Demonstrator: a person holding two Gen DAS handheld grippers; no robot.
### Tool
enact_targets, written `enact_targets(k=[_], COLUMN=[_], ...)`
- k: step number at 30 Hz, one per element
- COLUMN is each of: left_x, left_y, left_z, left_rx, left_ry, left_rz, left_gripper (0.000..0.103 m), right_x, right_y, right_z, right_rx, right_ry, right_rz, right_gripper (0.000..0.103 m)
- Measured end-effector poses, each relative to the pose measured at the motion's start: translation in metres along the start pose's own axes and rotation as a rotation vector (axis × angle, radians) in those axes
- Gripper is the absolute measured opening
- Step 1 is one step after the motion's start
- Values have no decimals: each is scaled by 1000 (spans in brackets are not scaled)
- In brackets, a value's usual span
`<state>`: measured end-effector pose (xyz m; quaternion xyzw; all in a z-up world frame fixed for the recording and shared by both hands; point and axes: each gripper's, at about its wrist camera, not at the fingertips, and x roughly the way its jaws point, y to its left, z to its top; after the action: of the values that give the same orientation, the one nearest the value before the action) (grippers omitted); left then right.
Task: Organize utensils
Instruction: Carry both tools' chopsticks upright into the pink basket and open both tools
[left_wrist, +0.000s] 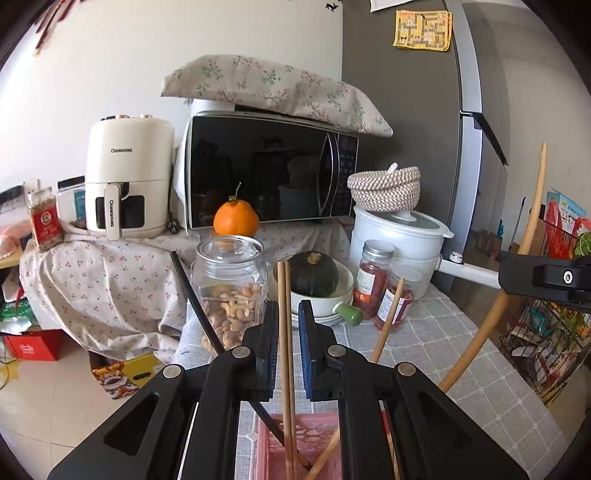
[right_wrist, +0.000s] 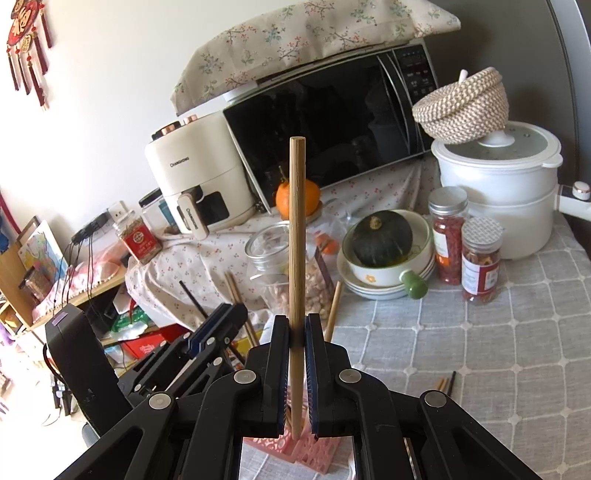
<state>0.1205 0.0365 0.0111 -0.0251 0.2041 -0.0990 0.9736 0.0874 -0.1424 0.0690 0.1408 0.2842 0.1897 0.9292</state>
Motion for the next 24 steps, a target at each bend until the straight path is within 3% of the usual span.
enact_targets(k=[5,16,24], left_x=[-16,-39,-39], left_y=[8,31,36], left_z=[-1,-23,-37], left_rx=[0,10,3], left_ry=[67,275,362], left_rz=[3,17,-4], left_gripper=[19,45,50], right_x=[7,44,67], right_y=[-2,6,3], right_z=[-2,-17,-30], right_rx=[11,-21,-14], right_ry=[15,88,145], right_rz=[8,-7,-3], right_gripper=[7,7,10])
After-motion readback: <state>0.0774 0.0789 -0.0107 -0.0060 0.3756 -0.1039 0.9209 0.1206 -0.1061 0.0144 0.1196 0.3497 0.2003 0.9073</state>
